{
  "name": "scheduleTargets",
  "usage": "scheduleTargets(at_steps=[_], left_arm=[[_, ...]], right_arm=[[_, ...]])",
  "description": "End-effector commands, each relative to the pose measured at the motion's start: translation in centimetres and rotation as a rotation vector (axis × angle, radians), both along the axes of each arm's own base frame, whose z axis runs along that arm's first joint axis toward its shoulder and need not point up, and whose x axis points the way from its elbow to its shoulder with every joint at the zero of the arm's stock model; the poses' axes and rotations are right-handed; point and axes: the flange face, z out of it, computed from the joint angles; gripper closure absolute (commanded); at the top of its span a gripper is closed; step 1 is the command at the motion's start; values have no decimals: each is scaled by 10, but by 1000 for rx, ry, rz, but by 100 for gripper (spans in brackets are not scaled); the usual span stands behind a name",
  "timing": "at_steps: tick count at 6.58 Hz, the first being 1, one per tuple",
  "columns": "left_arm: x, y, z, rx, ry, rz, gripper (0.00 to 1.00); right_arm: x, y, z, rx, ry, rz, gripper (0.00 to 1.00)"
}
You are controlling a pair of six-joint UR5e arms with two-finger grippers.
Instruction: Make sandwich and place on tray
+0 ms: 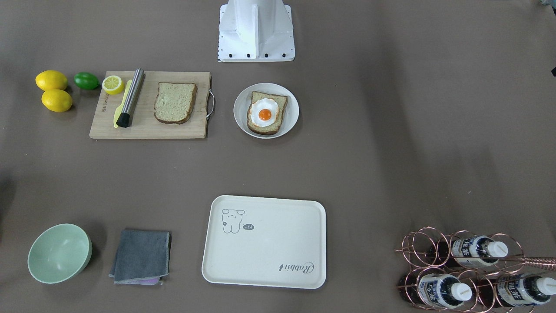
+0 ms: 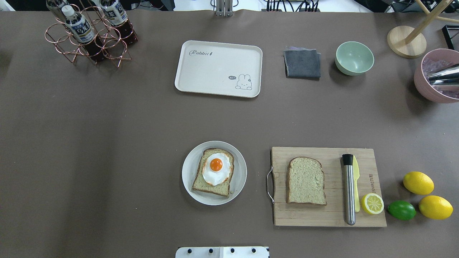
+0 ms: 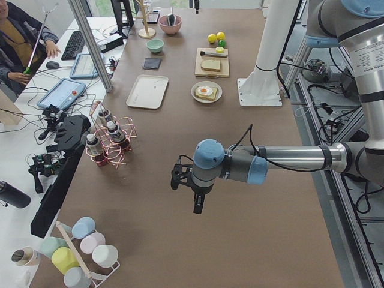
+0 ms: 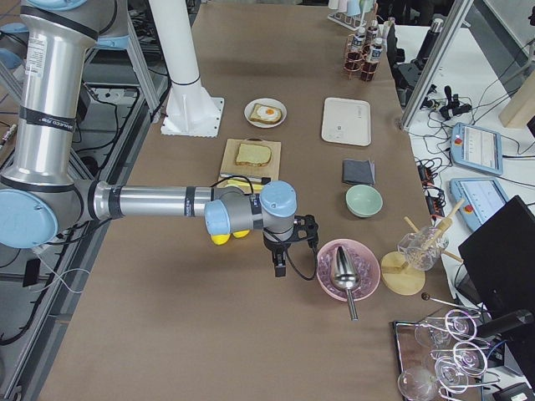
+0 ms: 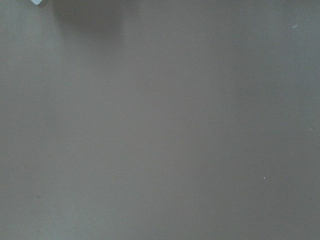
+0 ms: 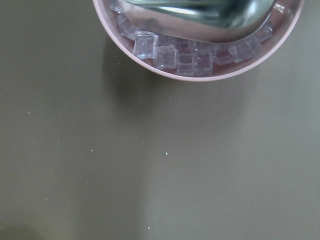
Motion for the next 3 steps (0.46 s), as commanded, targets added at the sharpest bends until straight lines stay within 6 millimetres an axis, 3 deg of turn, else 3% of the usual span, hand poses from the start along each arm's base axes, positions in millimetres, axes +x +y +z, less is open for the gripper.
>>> scheduleTargets(at_steps=[1, 2, 3], left_arm=[[-2, 6, 12, -59, 41, -106, 2], [-2, 5, 26, -70, 58, -171, 2], [-2, 18, 31, -66, 73, -209, 2]], right_arm=[[-4, -1, -8, 11, -21, -11, 1], [-5, -1, -10, 12, -23, -10, 1], [-10, -4, -16, 21, -34, -20, 1]])
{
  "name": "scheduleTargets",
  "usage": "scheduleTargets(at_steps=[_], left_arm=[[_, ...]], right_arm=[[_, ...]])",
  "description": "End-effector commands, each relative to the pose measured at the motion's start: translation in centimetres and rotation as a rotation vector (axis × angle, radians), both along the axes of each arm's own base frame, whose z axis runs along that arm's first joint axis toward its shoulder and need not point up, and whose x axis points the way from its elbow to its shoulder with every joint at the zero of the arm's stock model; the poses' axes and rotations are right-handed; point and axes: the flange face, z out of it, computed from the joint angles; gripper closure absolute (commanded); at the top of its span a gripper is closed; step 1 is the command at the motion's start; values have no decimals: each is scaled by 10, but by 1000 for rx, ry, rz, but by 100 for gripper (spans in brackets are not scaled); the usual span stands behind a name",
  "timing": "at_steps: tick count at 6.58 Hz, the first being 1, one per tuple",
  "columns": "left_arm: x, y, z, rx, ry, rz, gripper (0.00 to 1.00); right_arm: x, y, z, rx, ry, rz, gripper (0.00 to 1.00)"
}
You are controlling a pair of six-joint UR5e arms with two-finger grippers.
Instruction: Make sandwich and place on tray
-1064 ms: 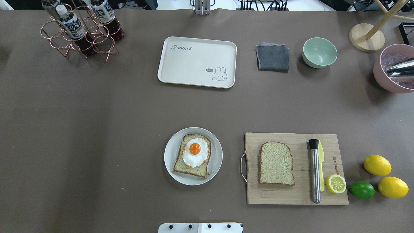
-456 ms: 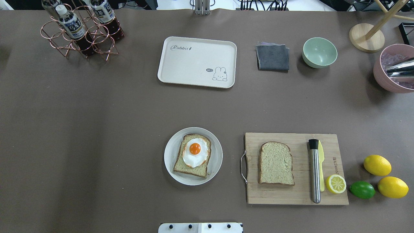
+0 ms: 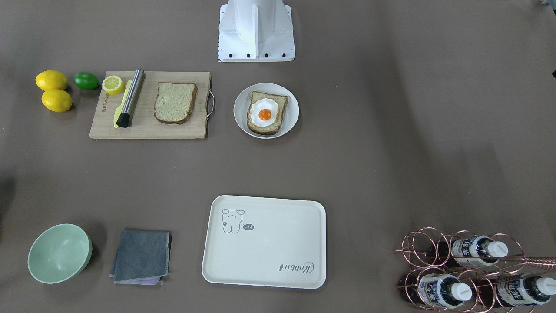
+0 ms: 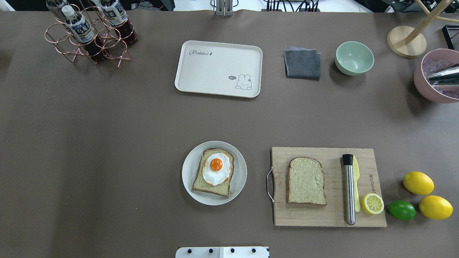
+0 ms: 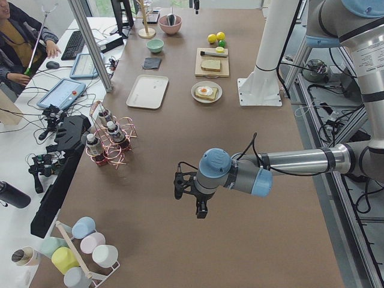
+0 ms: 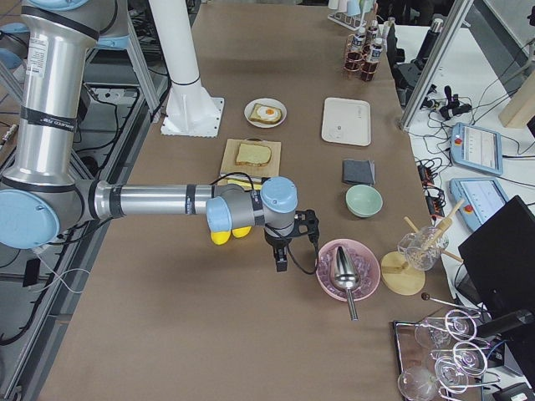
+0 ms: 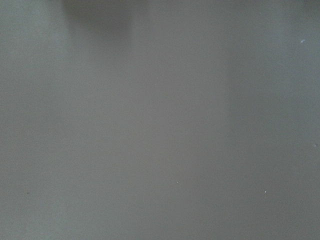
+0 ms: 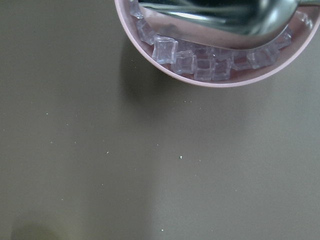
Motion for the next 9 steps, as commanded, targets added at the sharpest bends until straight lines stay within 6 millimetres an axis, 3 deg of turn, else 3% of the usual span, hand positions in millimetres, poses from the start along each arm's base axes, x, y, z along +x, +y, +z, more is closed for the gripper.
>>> scheduleTargets(at_steps=[1, 2, 3, 5, 7, 9], left_arm=[[0, 14, 8, 5, 18, -45, 2], [1, 11, 6, 21, 17, -34, 3], [6, 7, -6, 59, 76, 1, 3], [13, 3, -27, 145, 172, 55, 4], [12, 3, -24, 129, 170, 43, 3], [27, 0, -20, 129, 120, 78, 3]], right_arm=[[-20, -5, -12, -14, -35, -18, 1], [-47, -19, -39, -46, -57, 26, 1], [-81, -20, -56, -46, -97, 53, 0], [-136, -9, -88, -67, -198, 111, 0], [-171, -2, -116, -136, -235, 130, 0], [-222, 29, -165, -222, -255, 180, 0]])
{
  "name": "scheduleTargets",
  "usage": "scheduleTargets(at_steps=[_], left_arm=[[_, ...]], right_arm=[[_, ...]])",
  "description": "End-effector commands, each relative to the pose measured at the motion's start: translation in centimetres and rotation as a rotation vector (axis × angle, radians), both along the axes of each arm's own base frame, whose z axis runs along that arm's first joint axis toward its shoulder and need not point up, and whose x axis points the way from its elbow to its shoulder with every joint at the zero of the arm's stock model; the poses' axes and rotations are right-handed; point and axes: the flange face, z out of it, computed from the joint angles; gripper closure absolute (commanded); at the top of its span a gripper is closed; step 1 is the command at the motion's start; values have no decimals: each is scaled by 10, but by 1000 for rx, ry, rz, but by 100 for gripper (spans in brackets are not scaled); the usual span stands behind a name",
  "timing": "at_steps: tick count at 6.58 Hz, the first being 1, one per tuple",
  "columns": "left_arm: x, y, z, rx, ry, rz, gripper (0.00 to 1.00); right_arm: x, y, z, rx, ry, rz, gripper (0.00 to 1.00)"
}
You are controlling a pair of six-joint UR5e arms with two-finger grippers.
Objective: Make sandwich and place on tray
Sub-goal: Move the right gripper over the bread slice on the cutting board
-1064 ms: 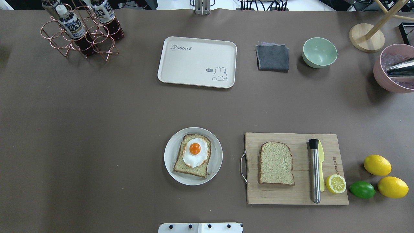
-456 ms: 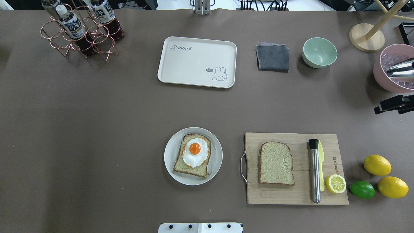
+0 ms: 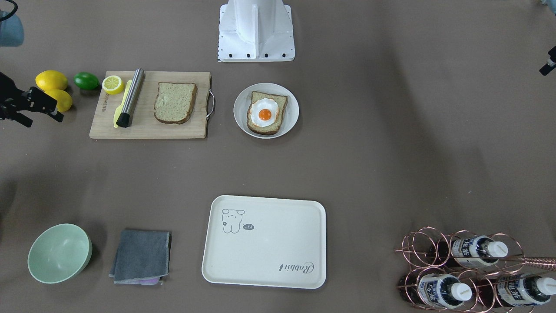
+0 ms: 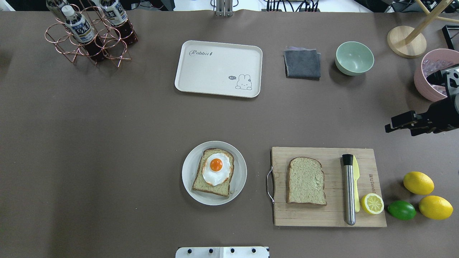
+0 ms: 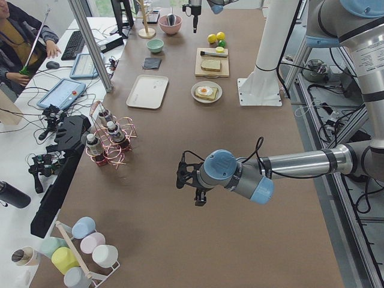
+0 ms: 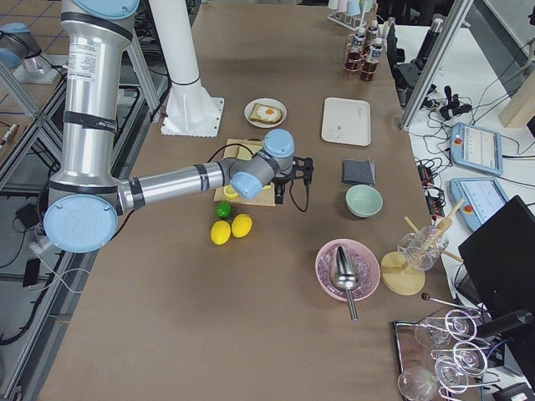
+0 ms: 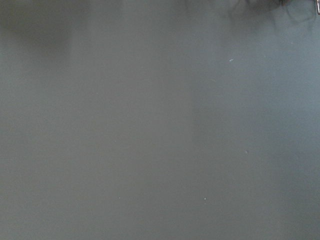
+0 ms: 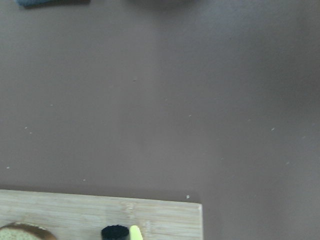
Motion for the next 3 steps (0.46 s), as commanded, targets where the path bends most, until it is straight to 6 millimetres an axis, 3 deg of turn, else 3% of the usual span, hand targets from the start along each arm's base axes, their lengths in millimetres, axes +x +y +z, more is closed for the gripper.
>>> scheduleTargets(at_steps=[1, 3], left_arm=[[13, -3, 3, -2, -21, 31, 3], [27, -9, 0, 7, -21, 67, 7]], right_arm=[[-53, 30, -49, -59, -20, 48, 1], [-105, 54, -84, -117, -47, 85, 2]])
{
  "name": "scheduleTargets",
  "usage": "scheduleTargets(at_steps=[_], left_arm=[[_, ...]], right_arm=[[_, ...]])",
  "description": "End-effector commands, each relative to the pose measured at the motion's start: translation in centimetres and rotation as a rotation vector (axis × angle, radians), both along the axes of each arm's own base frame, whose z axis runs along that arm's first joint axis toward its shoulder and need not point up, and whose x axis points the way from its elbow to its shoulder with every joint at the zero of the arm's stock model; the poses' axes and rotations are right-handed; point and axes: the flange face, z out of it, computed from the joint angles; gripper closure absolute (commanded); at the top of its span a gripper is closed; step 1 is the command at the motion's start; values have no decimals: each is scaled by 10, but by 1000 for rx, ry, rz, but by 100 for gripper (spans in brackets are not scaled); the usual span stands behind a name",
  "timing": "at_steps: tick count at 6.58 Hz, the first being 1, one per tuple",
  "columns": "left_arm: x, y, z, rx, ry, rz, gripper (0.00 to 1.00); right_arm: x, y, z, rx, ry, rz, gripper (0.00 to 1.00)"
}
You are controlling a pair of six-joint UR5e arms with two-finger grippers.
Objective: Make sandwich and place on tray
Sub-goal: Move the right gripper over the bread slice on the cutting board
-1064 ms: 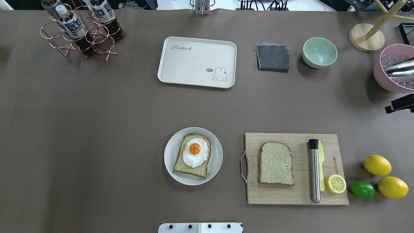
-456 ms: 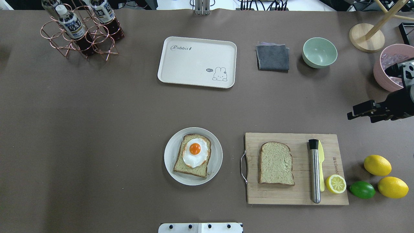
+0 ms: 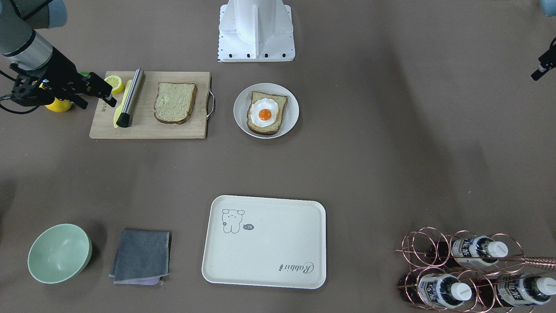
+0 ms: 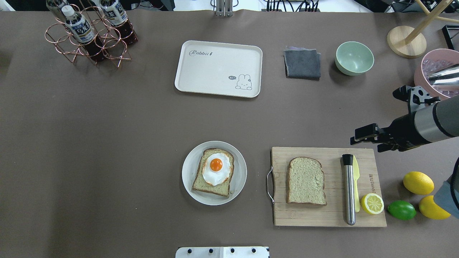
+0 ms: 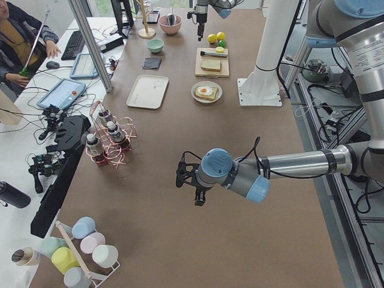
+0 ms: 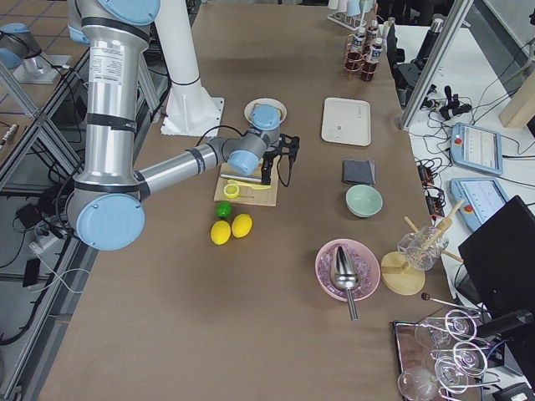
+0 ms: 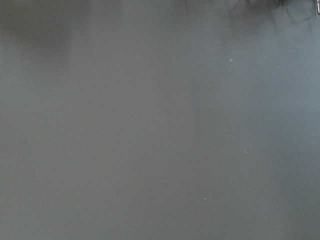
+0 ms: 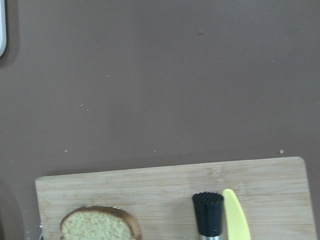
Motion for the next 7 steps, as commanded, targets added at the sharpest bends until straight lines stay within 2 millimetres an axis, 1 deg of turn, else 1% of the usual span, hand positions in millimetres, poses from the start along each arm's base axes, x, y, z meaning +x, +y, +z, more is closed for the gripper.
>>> scheduleTargets(at_steps=[1, 2, 3, 4, 5, 6, 7], left_arm=[[12, -19, -11, -24, 5, 9, 6], [15, -41, -21, -57, 2, 5, 6], [13, -42, -24, -44, 2, 5, 6], [12, -42, -25, -50, 1, -2, 4], [11, -42, -26, -50, 2, -4, 4], [10, -39, -28, -48, 3, -7, 4], [9, -38, -29, -47, 3, -7, 4]], right_arm=[[-59, 29, -28, -24, -8, 36, 2], [-72, 39, -27, -34, 1, 29, 2], [-88, 53, -22, -28, 19, 8, 2], [-99, 62, -11, -35, 43, -13, 6], [-109, 62, -1, -43, 62, -21, 9], [-116, 63, 3, -40, 68, -25, 11], [-121, 64, 1, -37, 64, -31, 13]])
